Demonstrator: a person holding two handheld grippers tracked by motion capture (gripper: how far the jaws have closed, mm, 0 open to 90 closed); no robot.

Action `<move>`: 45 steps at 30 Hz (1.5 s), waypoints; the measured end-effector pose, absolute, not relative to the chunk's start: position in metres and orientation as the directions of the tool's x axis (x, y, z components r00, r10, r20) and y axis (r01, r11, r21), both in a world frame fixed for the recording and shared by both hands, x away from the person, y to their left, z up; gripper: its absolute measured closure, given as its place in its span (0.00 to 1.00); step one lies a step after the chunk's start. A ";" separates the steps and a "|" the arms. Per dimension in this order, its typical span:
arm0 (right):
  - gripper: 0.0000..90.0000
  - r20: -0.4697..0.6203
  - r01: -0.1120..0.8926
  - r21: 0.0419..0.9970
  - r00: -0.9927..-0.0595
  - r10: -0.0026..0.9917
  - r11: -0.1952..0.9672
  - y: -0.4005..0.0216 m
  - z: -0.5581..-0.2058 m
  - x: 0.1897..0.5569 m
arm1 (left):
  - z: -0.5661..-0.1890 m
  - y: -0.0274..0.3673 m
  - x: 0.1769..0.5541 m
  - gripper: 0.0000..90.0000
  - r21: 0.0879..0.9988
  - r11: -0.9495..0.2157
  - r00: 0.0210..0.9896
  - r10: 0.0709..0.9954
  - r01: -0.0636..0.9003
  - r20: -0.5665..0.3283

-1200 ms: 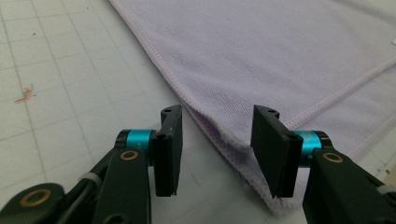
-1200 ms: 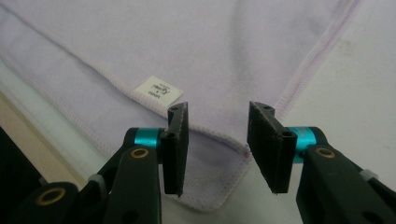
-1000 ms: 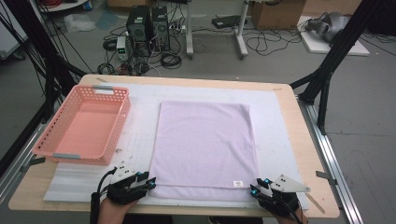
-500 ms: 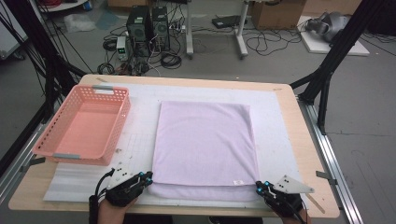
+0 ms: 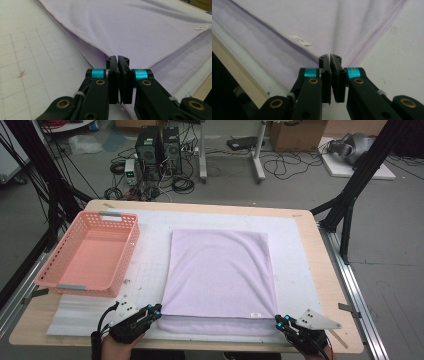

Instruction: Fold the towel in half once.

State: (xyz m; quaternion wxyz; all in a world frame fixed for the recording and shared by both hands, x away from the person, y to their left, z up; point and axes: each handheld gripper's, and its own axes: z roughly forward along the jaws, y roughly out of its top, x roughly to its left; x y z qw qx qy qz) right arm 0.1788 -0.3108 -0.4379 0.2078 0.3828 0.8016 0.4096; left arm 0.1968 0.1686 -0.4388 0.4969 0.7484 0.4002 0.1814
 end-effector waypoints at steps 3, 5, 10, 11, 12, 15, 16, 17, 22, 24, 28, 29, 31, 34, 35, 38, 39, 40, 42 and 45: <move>0.97 -0.023 0.442 0.815 -0.622 0.782 0.375 -0.310 -0.438 0.179 | -0.437 0.167 0.196 0.97 0.893 -0.183 0.619 0.775 0.410 -0.125; 0.97 -0.014 0.446 0.815 -0.621 0.783 0.369 -0.310 -0.438 0.179 | -0.437 0.167 0.195 0.97 0.891 -0.181 0.621 0.772 0.417 -0.133; 0.97 -0.006 0.442 0.818 -0.634 0.773 0.368 -0.310 -0.434 0.174 | -0.437 0.173 0.187 0.97 0.880 -0.153 0.615 0.767 0.450 -0.182; 0.98 -0.011 0.434 0.819 -0.642 0.767 0.375 -0.310 -0.433 0.173 | -0.437 0.173 0.187 0.98 0.880 -0.153 0.615 0.767 0.450 -0.182; 0.98 -0.010 0.434 0.818 -0.648 0.762 0.379 -0.310 -0.433 0.171 | -0.437 0.173 0.182 0.98 0.876 -0.155 0.615 0.767 0.456 -0.184; 0.98 -0.005 0.432 0.818 -0.654 0.756 0.379 -0.312 -0.431 0.167 | -0.436 0.174 0.174 0.98 0.873 -0.147 0.615 0.763 0.464 -0.198; 0.97 -0.005 0.428 0.821 -0.657 0.754 0.379 -0.314 -0.429 0.165 | -0.435 0.175 0.172 0.98 0.872 -0.149 0.617 0.761 0.467 -0.201; 0.98 -0.004 0.426 0.821 -0.660 0.751 0.379 -0.315 -0.428 0.163 | -0.435 0.176 0.169 0.98 0.869 -0.150 0.620 0.757 0.471 -0.205; 0.97 0.002 0.433 0.810 -0.677 0.736 0.396 -0.318 -0.429 0.152 | -0.438 0.179 0.161 0.98 0.848 -0.166 0.625 0.748 0.503 -0.225; 0.91 0.017 0.452 0.800 -0.675 0.738 0.395 -0.319 -0.432 0.152 | -0.443 0.179 0.161 0.95 0.833 -0.171 0.617 0.750 0.526 -0.236; 0.66 0.075 0.487 0.815 -0.627 0.776 0.315 -0.325 -0.433 0.154 | -0.443 0.180 0.168 0.63 0.846 -0.132 0.601 0.760 0.516 -0.248; 0.64 0.082 0.485 0.824 -0.613 0.786 0.292 -0.327 -0.432 0.155 | -0.443 0.181 0.171 0.61 0.850 -0.130 0.603 0.759 0.511 -0.247; 0.64 0.087 0.485 0.836 -0.582 0.809 0.258 -0.329 -0.430 0.158 | -0.442 0.182 0.175 0.61 0.855 -0.125 0.601 0.761 0.504 -0.243; 0.69 0.074 0.498 0.833 -0.531 0.844 0.240 -0.327 -0.432 0.165 | -0.441 0.182 0.180 0.60 0.858 -0.114 0.594 0.766 0.500 -0.244; 0.72 0.070 0.501 0.833 -0.514 0.855 0.233 -0.325 -0.434 0.169 | -0.440 0.182 0.184 0.60 0.864 -0.110 0.593 0.769 0.492 -0.239; 0.77 0.057 0.501 0.834 -0.493 0.868 0.230 -0.321 -0.435 0.180 | -0.439 0.182 0.193 0.60 0.868 -0.098 0.585 0.775 0.486 -0.240; 0.78 0.052 0.500 0.835 -0.487 0.872 0.229 -0.318 -0.436 0.184 | -0.440 0.182 0.197 0.60 0.867 -0.094 0.581 0.776 0.490 -0.244; 0.78 0.045 0.502 0.833 -0.481 0.875 0.233 -0.316 -0.436 0.190 | -0.440 0.181 0.201 0.60 0.865 -0.093 0.580 0.777 0.493 -0.247; 0.79 0.044 0.508 0.829 -0.475 0.879 0.234 -0.312 -0.439 0.200 | -0.442 0.181 0.208 0.60 0.859 -0.095 0.573 0.781 0.502 -0.249; 0.75 0.049 0.527 0.816 -0.473 0.880 0.238 -0.307 -0.443 0.214 | -0.443 0.180 0.216 0.60 0.859 -0.090 0.568 0.784 0.503 -0.251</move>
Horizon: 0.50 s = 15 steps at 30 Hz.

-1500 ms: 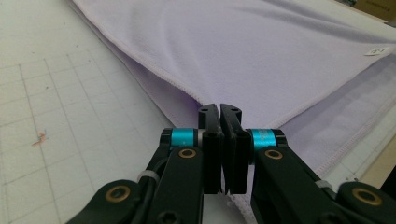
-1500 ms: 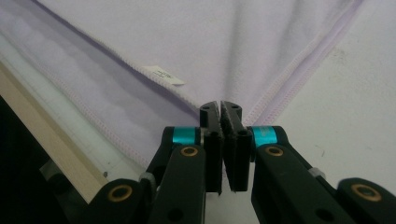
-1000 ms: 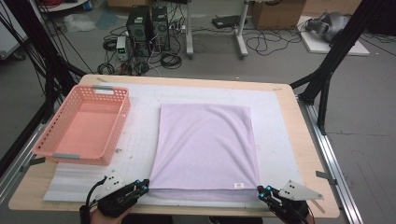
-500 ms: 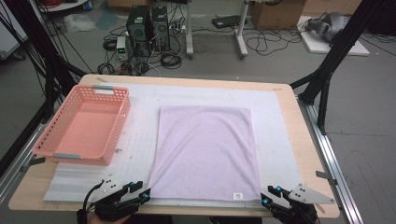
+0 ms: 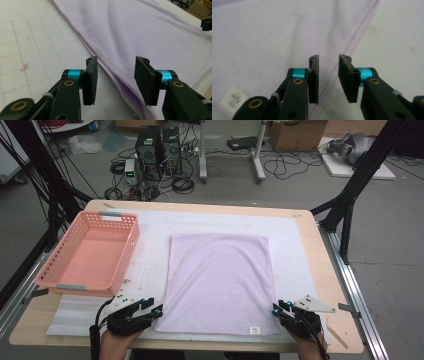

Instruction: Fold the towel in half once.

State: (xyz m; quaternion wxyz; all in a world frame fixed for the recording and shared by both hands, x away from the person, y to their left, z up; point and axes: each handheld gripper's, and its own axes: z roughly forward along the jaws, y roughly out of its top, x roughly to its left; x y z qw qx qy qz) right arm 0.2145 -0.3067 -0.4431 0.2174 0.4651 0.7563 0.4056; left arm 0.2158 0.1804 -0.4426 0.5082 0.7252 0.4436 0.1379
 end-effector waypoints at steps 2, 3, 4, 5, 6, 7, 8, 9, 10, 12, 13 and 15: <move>0.74 0.055 0.541 0.807 -0.470 0.881 0.238 -0.303 -0.448 0.226 | -0.442 0.181 0.222 0.60 0.859 -0.088 0.568 0.783 0.504 -0.253; 0.75 0.054 0.541 0.807 -0.469 0.881 0.238 -0.302 -0.449 0.230 | -0.442 0.181 0.225 0.60 0.860 -0.087 0.566 0.785 0.503 -0.252; 0.78 0.051 0.548 0.799 -0.473 0.880 0.248 -0.300 -0.450 0.234 | -0.442 0.181 0.229 0.60 0.859 -0.083 0.565 0.784 0.505 -0.256; 0.78 0.051 0.548 0.799 -0.473 0.880 0.248 -0.300 -0.450 0.234 | -0.442 0.181 0.229 0.60 0.859 -0.083 0.565 0.784 0.505 -0.256; 0.95 0.059 0.580 0.772 -0.472 0.880 0.260 -0.299 -0.450 0.241 | -0.442 0.182 0.236 0.60 0.857 -0.081 0.561 0.786 0.509 -0.259; 0.96 0.065 0.591 0.762 -0.476 0.877 0.264 -0.299 -0.449 0.241 | -0.442 0.182 0.240 0.60 0.855 -0.082 0.559 0.788 0.512 -0.259; 0.96 0.055 0.605 0.748 -0.465 0.883 0.272 -0.300 -0.446 0.241 | -0.443 0.181 0.243 0.60 0.852 -0.080 0.554 0.790 0.517 -0.262; 0.97 0.040 0.612 0.738 -0.462 0.886 0.286 -0.302 -0.443 0.239 | -0.443 0.181 0.248 0.60 0.849 -0.086 0.554 0.790 0.521 -0.261; 0.97 0.040 0.612 0.738 -0.462 0.886 0.286 -0.302 -0.443 0.239 | -0.443 0.181 0.248 0.59 0.849 -0.086 0.554 0.790 0.521 -0.261; 0.95 0.056 0.632 0.724 -0.454 0.889 0.277 -0.309 -0.440 0.238 | -0.446 0.178 0.262 0.59 0.839 -0.093 0.544 0.798 0.536 -0.258; 0.92 0.062 0.629 0.726 -0.463 0.884 0.279 -0.309 -0.439 0.239 | -0.446 0.176 0.267 0.58 0.836 -0.091 0.538 0.802 0.541 -0.261; 0.76 0.044 0.593 0.752 -0.481 0.876 0.288 -0.308 -0.435 0.243 | -0.446 0.174 0.282 0.57 0.829 -0.093 0.527 0.809 0.551 -0.260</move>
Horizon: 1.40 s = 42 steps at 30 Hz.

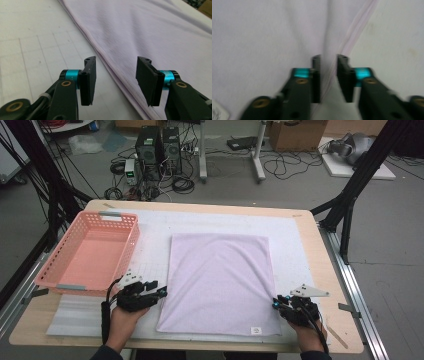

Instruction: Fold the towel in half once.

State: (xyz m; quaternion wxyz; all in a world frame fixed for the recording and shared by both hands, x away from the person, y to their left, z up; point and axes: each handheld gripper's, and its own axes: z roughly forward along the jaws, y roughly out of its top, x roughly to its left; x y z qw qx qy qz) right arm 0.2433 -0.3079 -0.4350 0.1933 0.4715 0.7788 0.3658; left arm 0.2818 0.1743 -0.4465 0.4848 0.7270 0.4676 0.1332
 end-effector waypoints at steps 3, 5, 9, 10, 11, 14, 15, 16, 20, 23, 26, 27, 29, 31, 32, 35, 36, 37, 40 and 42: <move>0.72 0.083 0.565 0.792 -0.472 0.877 0.230 -0.310 -0.432 0.255 | -0.450 0.171 0.306 0.56 0.811 -0.096 0.498 0.829 0.578 -0.256; 0.72 0.100 0.555 0.809 -0.456 0.884 0.194 -0.310 -0.433 0.266 | -0.453 0.168 0.320 0.56 0.796 -0.072 0.459 0.846 0.601 -0.270; 0.75 0.088 0.567 0.802 -0.425 0.901 0.189 -0.305 -0.439 0.289 | -0.453 0.158 0.333 0.66 0.782 -0.116 0.476 0.844 0.612 -0.248; 0.77 0.093 0.575 0.797 -0.421 0.902 0.186 -0.303 -0.442 0.295 | -0.453 0.154 0.333 0.71 0.787 -0.145 0.484 0.849 0.600 -0.213; 0.78 0.097 0.585 0.789 -0.422 0.901 0.189 -0.302 -0.445 0.300 | -0.453 0.153 0.334 0.79 0.787 -0.146 0.473 0.858 0.600 -0.201; 0.90 0.070 0.601 0.766 -0.433 0.899 0.230 -0.298 -0.450 0.307 | -0.452 0.153 0.333 0.98 0.797 -0.152 0.463 0.869 0.585 -0.174; 0.94 0.062 0.603 0.760 -0.437 0.897 0.241 -0.299 -0.448 0.308 | -0.452 0.152 0.332 0.98 0.802 -0.168 0.453 0.881 0.573 -0.139; 0.95 0.041 0.604 0.755 -0.429 0.903 0.253 -0.299 -0.447 0.307 | -0.452 0.153 0.333 0.98 0.801 -0.154 0.438 0.887 0.578 -0.145; 0.96 0.046 0.629 0.745 -0.377 0.925 0.220 -0.307 -0.445 0.306 | -0.451 0.158 0.333 0.98 0.799 -0.149 0.431 0.890 0.583 -0.149; 0.90 0.023 0.639 0.728 -0.385 0.923 0.248 -0.304 -0.441 0.305 | -0.451 0.157 0.331 0.95 0.796 -0.185 0.461 0.878 0.577 -0.130; 0.76 0.048 0.587 0.785 -0.376 0.925 0.198 -0.310 -0.434 0.309 | -0.451 0.162 0.331 0.74 0.800 -0.188 0.489 0.860 0.570 -0.147; 0.76 0.072 0.577 0.800 -0.367 0.928 0.166 -0.314 -0.433 0.313 | -0.451 0.163 0.330 0.69 0.802 -0.181 0.491 0.857 0.570 -0.156; 0.77 0.102 0.585 0.799 -0.360 0.927 0.139 -0.314 -0.435 0.327 | -0.451 0.165 0.330 0.61 0.808 -0.169 0.497 0.851 0.564 -0.168; 0.78 0.102 0.599 0.787 -0.365 0.925 0.149 -0.309 -0.441 0.342 | -0.451 0.167 0.329 0.60 0.815 -0.160 0.504 0.845 0.556 -0.178; 0.79 0.097 0.607 0.778 -0.369 0.924 0.160 -0.305 -0.444 0.348 | -0.451 0.168 0.329 0.58 0.816 -0.164 0.510 0.842 0.555 -0.177; 0.94 0.068 0.621 0.761 -0.364 0.929 0.188 -0.299 -0.449 0.357 | -0.451 0.169 0.329 0.55 0.822 -0.157 0.521 0.833 0.548 -0.188; 0.95 0.051 0.621 0.760 -0.351 0.935 0.192 -0.298 -0.449 0.358 | -0.450 0.169 0.329 0.54 0.827 -0.155 0.526 0.829 0.540 -0.188; 0.96 0.018 0.614 0.762 -0.336 0.942 0.204 -0.298 -0.448 0.358 | -0.450 0.169 0.329 0.53 0.831 -0.154 0.532 0.826 0.534 -0.189; 0.92 0.004 0.616 0.764 -0.301 0.954 0.191 -0.299 -0.448 0.356 | -0.450 0.170 0.328 0.51 0.841 -0.144 0.544 0.816 0.521 -0.197; 0.85 -0.022 0.611 0.765 -0.289 0.957 0.202 -0.298 -0.447 0.354 | -0.449 0.172 0.327 0.48 0.845 -0.124 0.550 0.806 0.520 -0.220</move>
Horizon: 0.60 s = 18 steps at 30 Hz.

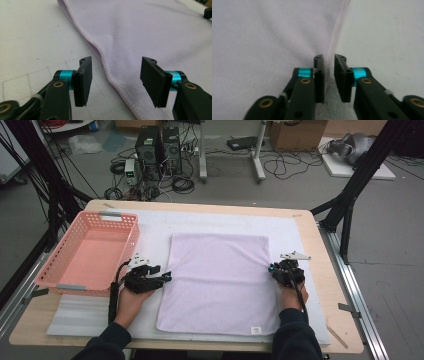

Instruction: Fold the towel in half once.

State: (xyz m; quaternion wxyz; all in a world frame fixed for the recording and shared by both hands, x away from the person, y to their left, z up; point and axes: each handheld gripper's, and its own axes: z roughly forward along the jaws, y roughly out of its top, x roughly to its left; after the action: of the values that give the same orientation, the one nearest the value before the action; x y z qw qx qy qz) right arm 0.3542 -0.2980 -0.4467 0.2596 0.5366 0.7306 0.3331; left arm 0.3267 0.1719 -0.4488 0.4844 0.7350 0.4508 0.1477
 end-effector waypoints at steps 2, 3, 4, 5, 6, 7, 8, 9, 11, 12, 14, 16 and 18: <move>0.74 -0.006 0.591 0.785 -0.292 0.956 0.186 -0.303 -0.444 0.350 | -0.447 0.174 0.326 0.45 0.854 -0.093 0.558 0.792 0.512 -0.248; 0.72 0.005 0.579 0.797 -0.294 0.956 0.174 -0.307 -0.441 0.345 | -0.447 0.174 0.326 0.43 0.854 -0.093 0.558 0.792 0.512 -0.248; 0.68 0.024 0.563 0.811 -0.304 0.953 0.159 -0.312 -0.439 0.340 | -0.445 0.176 0.325 0.41 0.867 -0.060 0.572 0.774 0.494 -0.272; 0.64 0.034 0.549 0.822 -0.318 0.948 0.155 -0.317 -0.437 0.334 | -0.444 0.177 0.325 0.39 0.875 -0.049 0.581 0.765 0.482 -0.277; 0.59 0.045 0.541 0.828 -0.325 0.945 0.147 -0.321 -0.435 0.327 | -0.442 0.178 0.324 0.38 0.880 -0.037 0.587 0.758 0.473 -0.284; 0.55 0.048 0.531 0.835 -0.332 0.942 0.144 -0.326 -0.434 0.320 | -0.441 0.178 0.324 0.36 0.884 -0.035 0.596 0.751 0.466 -0.284; 0.52 0.052 0.518 0.844 -0.343 0.938 0.143 -0.331 -0.432 0.313 | -0.441 0.179 0.324 0.36 0.884 -0.033 0.607 0.739 0.466 -0.292; 0.48 0.051 0.500 0.854 -0.355 0.934 0.143 -0.334 -0.431 0.307 | -0.440 0.179 0.323 0.34 0.889 -0.031 0.618 0.730 0.457 -0.292; 0.39 0.057 0.488 0.859 -0.389 0.919 0.153 -0.340 -0.429 0.297 | -0.438 0.179 0.321 0.29 0.900 -0.029 0.623 0.731 0.435 -0.278; 0.34 0.058 0.484 0.860 -0.403 0.913 0.159 -0.341 -0.427 0.294 | -0.437 0.178 0.321 0.26 0.905 -0.032 0.618 0.740 0.424 -0.264; 0.26 0.048 0.463 0.868 -0.433 0.900 0.177 -0.343 -0.423 0.287 | -0.435 0.179 0.320 0.15 0.912 -0.031 0.622 0.740 0.410 -0.254; 0.22 0.043 0.444 0.876 -0.462 0.886 0.189 -0.343 -0.421 0.284 | -0.434 0.180 0.319 0.15 0.913 -0.033 0.627 0.737 0.406 -0.253; 0.20 0.020 0.416 0.887 -0.471 0.882 0.202 -0.342 -0.420 0.282 | -0.434 0.180 0.319 0.15 0.912 -0.033 0.626 0.738 0.408 -0.253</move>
State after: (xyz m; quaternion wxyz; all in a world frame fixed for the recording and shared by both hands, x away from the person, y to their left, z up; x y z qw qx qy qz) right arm 0.2818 -0.3424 -0.4199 0.2593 0.4439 0.7307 0.4492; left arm 0.3194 0.1802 -0.4344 0.5637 0.7035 0.4072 0.1464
